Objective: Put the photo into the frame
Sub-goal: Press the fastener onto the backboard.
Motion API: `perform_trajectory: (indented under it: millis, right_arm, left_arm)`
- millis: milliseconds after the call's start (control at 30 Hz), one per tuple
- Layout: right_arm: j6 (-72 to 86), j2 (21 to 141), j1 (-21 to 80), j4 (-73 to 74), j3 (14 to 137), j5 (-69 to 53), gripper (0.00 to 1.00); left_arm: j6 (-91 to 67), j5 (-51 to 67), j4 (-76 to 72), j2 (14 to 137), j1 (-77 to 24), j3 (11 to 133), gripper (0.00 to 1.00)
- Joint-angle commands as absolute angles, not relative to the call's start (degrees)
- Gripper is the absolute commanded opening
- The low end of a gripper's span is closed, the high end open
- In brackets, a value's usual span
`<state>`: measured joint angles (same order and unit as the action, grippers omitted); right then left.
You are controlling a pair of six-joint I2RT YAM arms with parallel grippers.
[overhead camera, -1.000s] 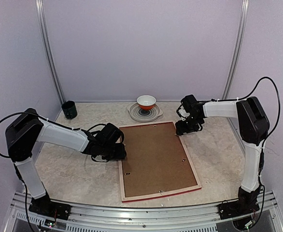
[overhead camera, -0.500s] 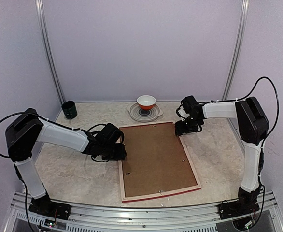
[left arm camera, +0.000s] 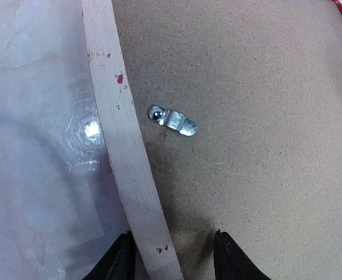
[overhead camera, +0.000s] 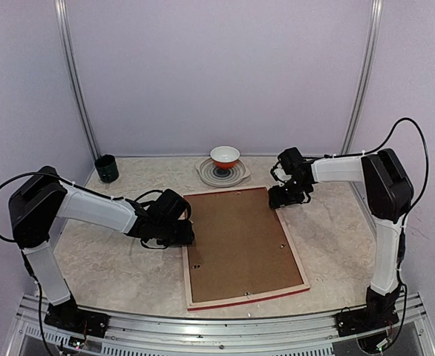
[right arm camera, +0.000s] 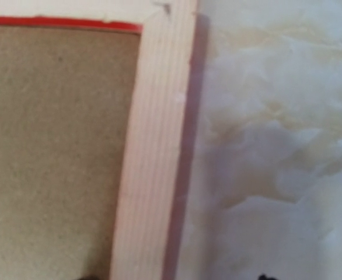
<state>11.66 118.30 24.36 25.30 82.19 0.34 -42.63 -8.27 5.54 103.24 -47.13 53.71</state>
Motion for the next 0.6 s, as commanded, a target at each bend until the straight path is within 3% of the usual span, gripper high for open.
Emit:
perform_trajectory:
  millis: [0,333,433,567]
  right_arm:
    - [11.4,117.6,24.3,29.8,81.4,3.5,0.62]
    - [10.9,119.6,26.5,33.2,83.0,10.7,0.59]
    - [10.9,119.3,26.7,33.3,83.4,13.0,0.43]
    - [10.6,118.6,26.9,32.6,83.9,13.9,0.42]
  left_arm:
    - [-43.3,-6.9,5.8,105.4,-48.1,53.5,0.46]
    - [-43.3,-6.8,5.8,105.6,-48.1,53.7,0.45]
    - [-43.3,-7.1,5.8,105.6,-48.1,53.5,0.45]
    - [-43.3,-7.8,5.9,105.6,-47.8,53.4,0.45]
